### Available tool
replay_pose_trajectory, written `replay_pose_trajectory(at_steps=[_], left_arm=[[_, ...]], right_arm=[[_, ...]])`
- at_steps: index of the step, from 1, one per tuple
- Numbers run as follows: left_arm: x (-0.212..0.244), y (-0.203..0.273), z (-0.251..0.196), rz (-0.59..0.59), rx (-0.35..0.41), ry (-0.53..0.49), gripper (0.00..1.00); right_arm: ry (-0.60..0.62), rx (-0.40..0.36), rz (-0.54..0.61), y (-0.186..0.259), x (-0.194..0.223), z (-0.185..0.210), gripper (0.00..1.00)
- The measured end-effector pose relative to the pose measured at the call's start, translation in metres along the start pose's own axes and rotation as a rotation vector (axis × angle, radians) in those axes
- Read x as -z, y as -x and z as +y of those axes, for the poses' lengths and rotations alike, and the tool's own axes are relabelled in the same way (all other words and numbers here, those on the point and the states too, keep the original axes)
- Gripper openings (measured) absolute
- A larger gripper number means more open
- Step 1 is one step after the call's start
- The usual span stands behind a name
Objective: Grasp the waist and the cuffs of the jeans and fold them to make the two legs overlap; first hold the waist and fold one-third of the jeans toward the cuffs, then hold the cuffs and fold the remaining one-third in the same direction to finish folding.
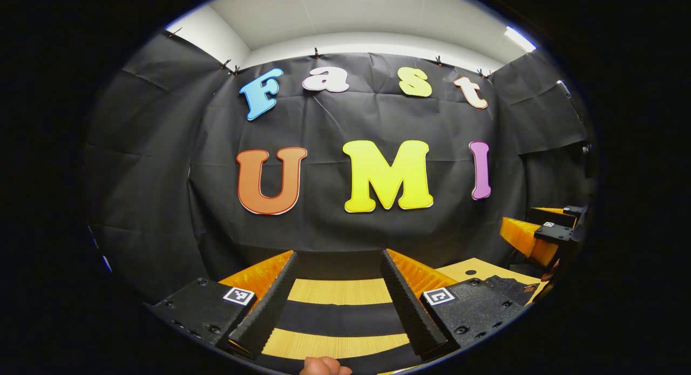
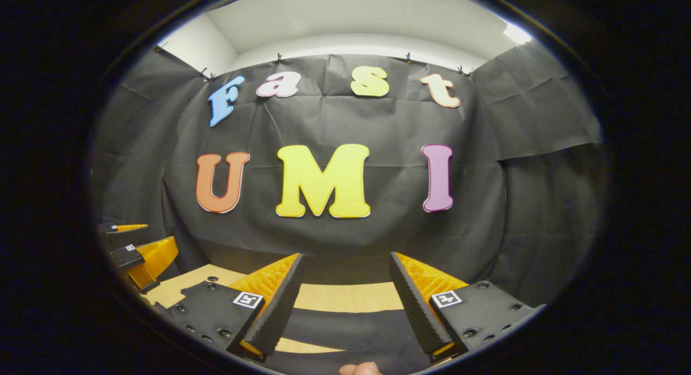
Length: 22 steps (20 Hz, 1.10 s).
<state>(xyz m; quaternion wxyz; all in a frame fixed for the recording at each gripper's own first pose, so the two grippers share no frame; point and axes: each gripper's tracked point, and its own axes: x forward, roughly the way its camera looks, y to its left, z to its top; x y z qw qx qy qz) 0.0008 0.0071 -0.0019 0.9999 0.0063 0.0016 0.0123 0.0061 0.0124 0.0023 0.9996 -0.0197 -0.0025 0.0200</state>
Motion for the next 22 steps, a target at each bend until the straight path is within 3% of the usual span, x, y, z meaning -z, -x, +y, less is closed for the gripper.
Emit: replay_pose_trajectory(at_steps=[8,12,15,19,22], left_arm=[[0.006,0.006,0.018,0.026,-0.054,-0.005,1.00],[0.030,0.029,0.043,0.135,-0.082,0.103,0.98],[0.084,0.076,0.074,0.358,-0.138,0.372,0.98],[0.193,0.157,0.100,0.721,-0.335,0.842,0.99],[0.229,0.189,0.084,0.839,-0.454,1.226,0.99]], right_arm=[[-0.004,-0.033,0.010,-0.006,0.006,0.008,0.95],[-0.007,-0.058,0.038,-0.006,0.013,0.007,0.95],[0.021,-0.062,0.047,-0.002,0.017,-0.002,0.97],[0.043,-0.043,0.115,0.007,0.040,-0.019,0.97],[0.055,-0.030,0.143,0.011,0.047,-0.029,0.99]])
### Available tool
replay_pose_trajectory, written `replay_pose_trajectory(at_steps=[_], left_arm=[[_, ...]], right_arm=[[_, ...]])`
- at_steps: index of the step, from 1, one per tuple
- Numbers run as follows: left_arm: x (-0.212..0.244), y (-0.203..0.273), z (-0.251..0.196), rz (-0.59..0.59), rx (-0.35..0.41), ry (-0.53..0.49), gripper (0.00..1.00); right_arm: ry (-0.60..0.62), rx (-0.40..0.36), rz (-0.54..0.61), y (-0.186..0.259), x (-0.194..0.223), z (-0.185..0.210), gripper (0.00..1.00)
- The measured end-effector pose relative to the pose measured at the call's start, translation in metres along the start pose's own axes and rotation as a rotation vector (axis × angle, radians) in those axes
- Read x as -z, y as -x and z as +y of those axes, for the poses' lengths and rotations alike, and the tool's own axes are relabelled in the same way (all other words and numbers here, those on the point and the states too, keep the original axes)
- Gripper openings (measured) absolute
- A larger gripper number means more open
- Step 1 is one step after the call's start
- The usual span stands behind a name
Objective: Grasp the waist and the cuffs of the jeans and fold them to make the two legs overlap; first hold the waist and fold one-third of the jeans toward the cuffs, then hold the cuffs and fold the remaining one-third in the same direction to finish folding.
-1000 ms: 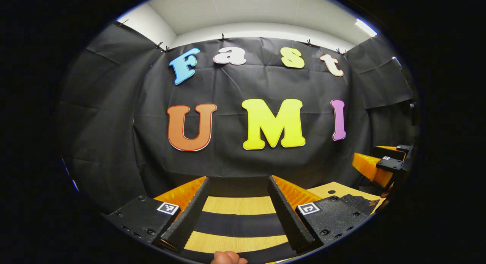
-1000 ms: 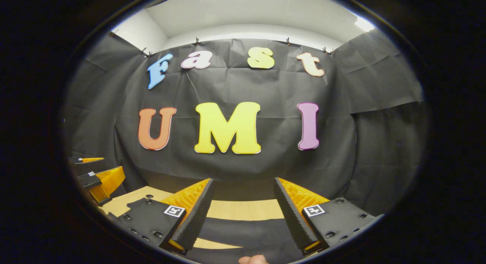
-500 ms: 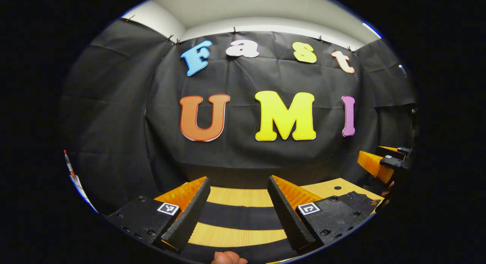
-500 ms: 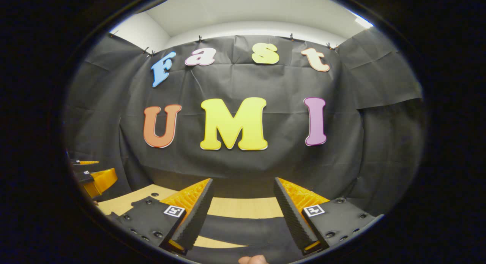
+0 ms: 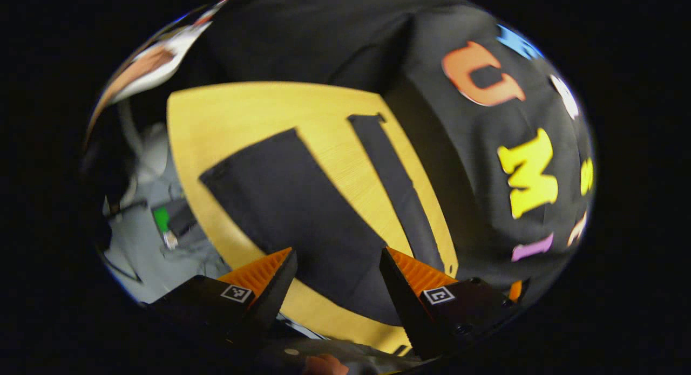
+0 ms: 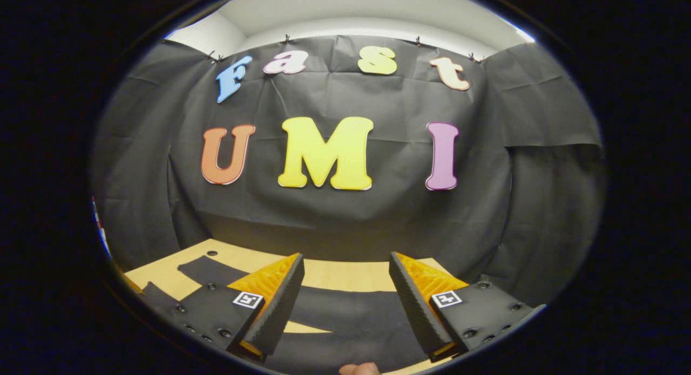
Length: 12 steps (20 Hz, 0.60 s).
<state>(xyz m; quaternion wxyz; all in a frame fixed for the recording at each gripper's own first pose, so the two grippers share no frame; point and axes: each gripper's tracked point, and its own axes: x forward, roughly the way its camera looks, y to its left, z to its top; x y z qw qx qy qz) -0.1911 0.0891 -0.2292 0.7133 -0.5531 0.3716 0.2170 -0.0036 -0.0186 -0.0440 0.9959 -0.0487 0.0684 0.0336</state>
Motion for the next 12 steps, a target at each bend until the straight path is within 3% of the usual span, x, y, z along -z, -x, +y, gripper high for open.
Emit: replay_pose_trajectory(at_steps=[3,9,12], left_arm=[[0.011,-0.006,0.005,0.029,-0.015,0.174,0.99],[-0.008,-0.027,0.043,0.003,-0.118,0.241,0.99],[-0.025,-0.037,0.037,-0.033,-0.077,0.271,0.99]], right_arm=[[0.024,0.021,0.002,0.002,-0.002,-0.010,0.95],[0.027,0.120,0.038,0.011,0.006,-0.051,0.97],[0.033,0.167,0.042,0.015,0.007,-0.066,0.95]])
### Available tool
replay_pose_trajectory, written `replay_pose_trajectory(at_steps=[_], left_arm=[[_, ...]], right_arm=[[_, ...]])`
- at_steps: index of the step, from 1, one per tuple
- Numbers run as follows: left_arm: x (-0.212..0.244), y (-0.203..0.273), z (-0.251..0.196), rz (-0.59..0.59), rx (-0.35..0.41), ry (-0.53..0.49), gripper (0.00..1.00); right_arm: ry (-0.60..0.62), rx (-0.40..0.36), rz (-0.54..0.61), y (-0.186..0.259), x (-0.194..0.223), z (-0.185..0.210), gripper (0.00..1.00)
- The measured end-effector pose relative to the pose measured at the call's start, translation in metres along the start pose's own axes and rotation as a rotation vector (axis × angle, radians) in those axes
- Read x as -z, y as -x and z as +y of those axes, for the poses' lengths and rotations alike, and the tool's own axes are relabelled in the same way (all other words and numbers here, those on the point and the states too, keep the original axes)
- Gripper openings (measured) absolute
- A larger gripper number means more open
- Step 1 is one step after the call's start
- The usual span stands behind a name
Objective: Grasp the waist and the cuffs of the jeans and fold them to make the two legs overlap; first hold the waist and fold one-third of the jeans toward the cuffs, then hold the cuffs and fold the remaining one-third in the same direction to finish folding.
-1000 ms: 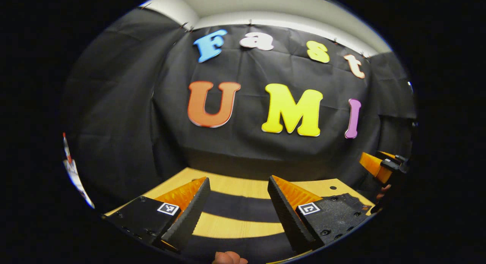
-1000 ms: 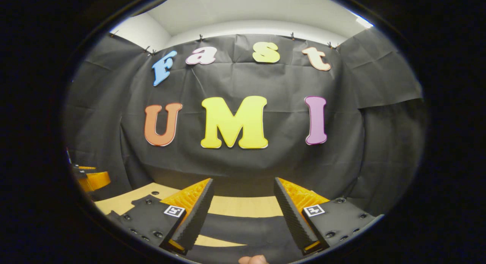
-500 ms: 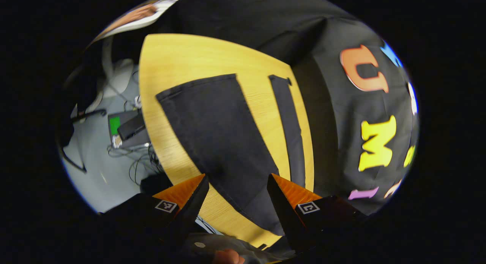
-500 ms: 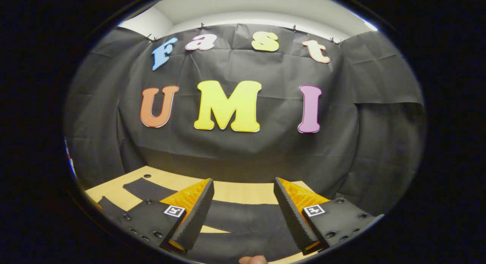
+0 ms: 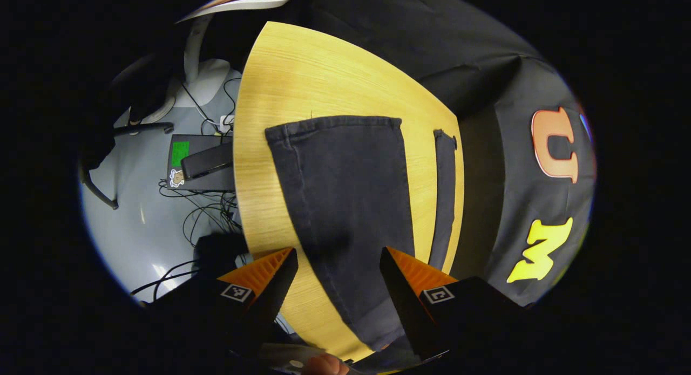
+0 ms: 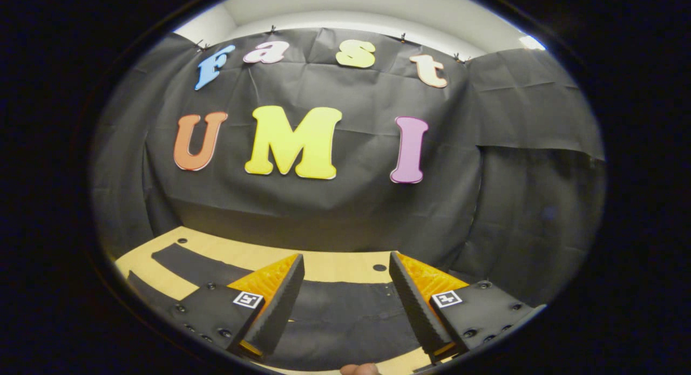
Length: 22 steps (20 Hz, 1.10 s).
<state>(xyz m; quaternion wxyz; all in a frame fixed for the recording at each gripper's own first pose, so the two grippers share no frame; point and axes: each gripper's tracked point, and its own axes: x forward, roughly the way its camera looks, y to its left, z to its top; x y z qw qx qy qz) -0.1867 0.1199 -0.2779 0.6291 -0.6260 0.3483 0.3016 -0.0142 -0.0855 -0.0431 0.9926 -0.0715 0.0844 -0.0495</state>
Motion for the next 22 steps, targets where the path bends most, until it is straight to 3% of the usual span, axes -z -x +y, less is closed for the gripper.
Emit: replay_pose_trajectory(at_steps=[2,4,6,7,8,9,11,14,16,19,21,22], left_arm=[[-0.008,-0.011,-0.016,-0.015,0.072,0.005,0.99],[-0.016,-0.024,-0.039,-0.055,0.215,0.029,1.00],[-0.022,-0.030,-0.050,-0.094,0.301,0.064,0.97],[-0.026,-0.030,-0.049,-0.108,0.313,0.067,1.00],[-0.023,-0.039,-0.049,-0.107,0.340,0.058,0.84],[-0.024,-0.041,-0.048,-0.096,0.353,0.055,0.87],[-0.022,-0.051,-0.034,-0.049,0.303,0.061,0.78],[-0.028,-0.045,-0.032,-0.009,0.319,0.173,0.13],[-0.023,-0.050,-0.029,-0.012,0.311,0.144,0.08],[-0.024,-0.051,-0.029,0.001,0.304,0.143,0.08],[-0.024,-0.050,-0.028,0.002,0.303,0.151,0.08],[-0.023,-0.051,-0.028,-0.001,0.300,0.148,0.08]], right_arm=[[0.005,0.021,0.014,0.000,0.005,-0.006,0.97],[-0.015,0.037,0.046,0.000,0.015,-0.010,0.97],[-0.045,0.060,0.094,0.000,0.030,-0.016,0.97],[-0.064,0.071,0.116,0.000,0.036,-0.020,0.97],[-0.083,0.086,0.137,-0.002,0.043,-0.025,0.97],[-0.103,0.105,0.160,-0.003,0.049,-0.031,0.95],[-0.143,0.133,0.204,-0.006,0.064,-0.044,0.97],[-0.191,0.145,0.288,-0.019,0.090,-0.055,0.95],[-0.279,0.131,0.377,-0.019,0.117,-0.064,0.98],[-0.490,0.146,0.615,-0.021,0.181,-0.084,0.97],[-0.645,0.193,0.755,-0.014,0.224,-0.098,0.99],[-0.698,0.226,0.799,-0.012,0.240,-0.111,0.92]])
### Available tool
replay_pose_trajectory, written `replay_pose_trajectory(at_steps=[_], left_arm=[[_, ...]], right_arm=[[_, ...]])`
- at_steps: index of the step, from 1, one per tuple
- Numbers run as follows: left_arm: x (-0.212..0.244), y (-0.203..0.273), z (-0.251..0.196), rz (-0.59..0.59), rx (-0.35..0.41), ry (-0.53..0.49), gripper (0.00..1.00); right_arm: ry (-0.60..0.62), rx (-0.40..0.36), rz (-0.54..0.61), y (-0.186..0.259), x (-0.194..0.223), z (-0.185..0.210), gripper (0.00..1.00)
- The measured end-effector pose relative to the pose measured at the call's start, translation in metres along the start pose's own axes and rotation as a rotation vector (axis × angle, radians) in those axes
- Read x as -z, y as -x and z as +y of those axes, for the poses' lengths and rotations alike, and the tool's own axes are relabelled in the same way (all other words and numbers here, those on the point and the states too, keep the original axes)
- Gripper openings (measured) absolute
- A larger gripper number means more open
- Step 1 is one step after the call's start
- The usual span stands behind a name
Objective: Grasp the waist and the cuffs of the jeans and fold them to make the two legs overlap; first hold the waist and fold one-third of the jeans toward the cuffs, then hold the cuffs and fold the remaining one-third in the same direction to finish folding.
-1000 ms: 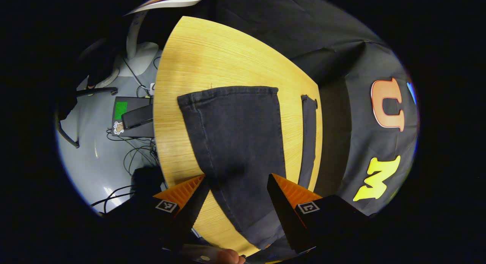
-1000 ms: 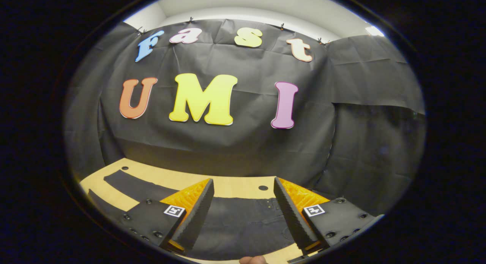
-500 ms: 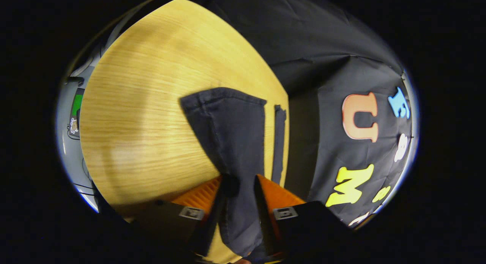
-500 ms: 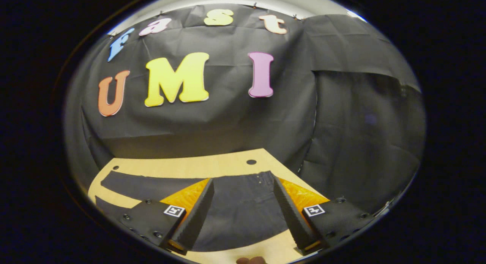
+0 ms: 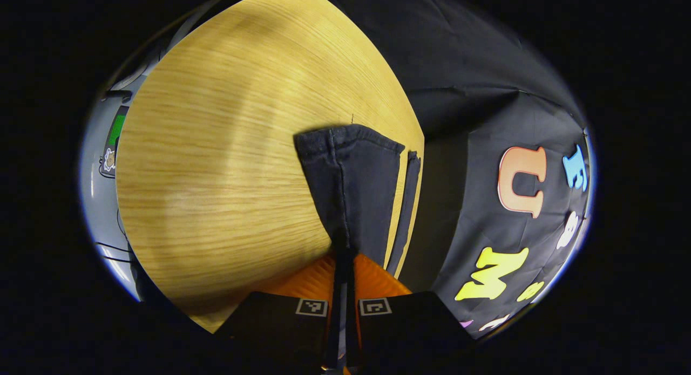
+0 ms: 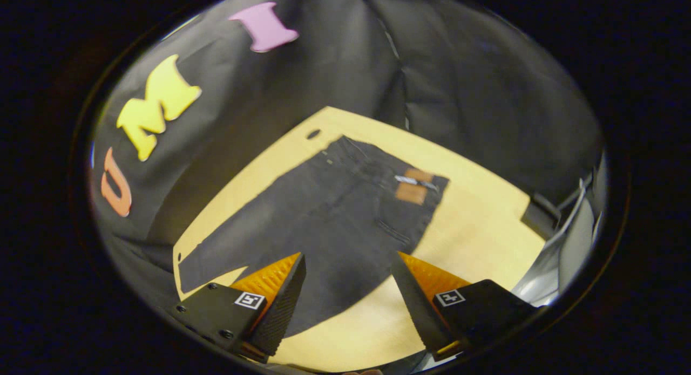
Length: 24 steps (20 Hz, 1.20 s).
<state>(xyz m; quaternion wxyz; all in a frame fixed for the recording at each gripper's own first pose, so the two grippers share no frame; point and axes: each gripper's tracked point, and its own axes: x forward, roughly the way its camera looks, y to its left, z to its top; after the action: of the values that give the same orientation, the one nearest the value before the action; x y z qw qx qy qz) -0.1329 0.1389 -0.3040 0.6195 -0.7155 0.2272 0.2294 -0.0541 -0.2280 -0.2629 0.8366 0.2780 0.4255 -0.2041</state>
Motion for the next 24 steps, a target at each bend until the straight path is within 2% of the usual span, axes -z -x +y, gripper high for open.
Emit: replay_pose_trajectory(at_steps=[1,2,4,6,7,9,10,11,16,18,19,24], left_arm=[[0.000,0.001,0.000,-0.003,-0.002,-0.002,0.08],[-0.002,0.000,-0.001,-0.006,-0.003,0.003,0.08],[-0.002,0.001,0.000,-0.007,-0.003,0.012,0.07],[0.000,0.000,-0.001,-0.008,-0.010,0.004,0.08],[0.000,0.001,-0.001,-0.009,-0.015,0.000,0.08],[-0.002,0.001,-0.001,-0.011,-0.020,-0.005,0.08],[0.000,0.000,-0.002,-0.012,-0.020,-0.005,0.08],[0.000,0.000,-0.001,-0.013,-0.021,-0.005,0.08],[-0.001,0.000,-0.001,-0.019,-0.034,-0.021,0.08],[0.000,-0.002,-0.002,-0.024,-0.038,-0.021,0.08],[-0.002,-0.002,-0.001,-0.025,-0.041,-0.020,0.08],[-0.001,0.000,-0.003,-0.017,-0.091,-0.010,0.07]], right_arm=[[-0.041,0.011,0.039,-0.008,0.004,-0.011,0.98],[-0.084,0.028,0.075,-0.016,0.012,-0.023,0.98],[-0.183,0.009,0.136,-0.028,0.020,-0.026,0.99],[-0.261,-0.004,0.140,-0.030,0.018,-0.029,0.98],[-0.288,-0.022,0.125,-0.031,0.010,-0.026,0.93],[-0.333,-0.055,0.112,-0.036,0.001,-0.020,0.92],[-0.354,-0.063,0.110,-0.042,0.001,-0.017,0.96],[-0.385,-0.070,0.103,-0.049,0.000,-0.016,0.89],[-0.560,-0.093,0.072,-0.066,-0.001,-0.023,0.06],[-0.471,-0.084,0.061,-0.067,0.001,-0.025,0.00],[-0.428,-0.078,0.065,-0.068,0.001,-0.024,0.01],[-0.422,-0.124,0.036,-0.048,-0.009,-0.018,0.00]])
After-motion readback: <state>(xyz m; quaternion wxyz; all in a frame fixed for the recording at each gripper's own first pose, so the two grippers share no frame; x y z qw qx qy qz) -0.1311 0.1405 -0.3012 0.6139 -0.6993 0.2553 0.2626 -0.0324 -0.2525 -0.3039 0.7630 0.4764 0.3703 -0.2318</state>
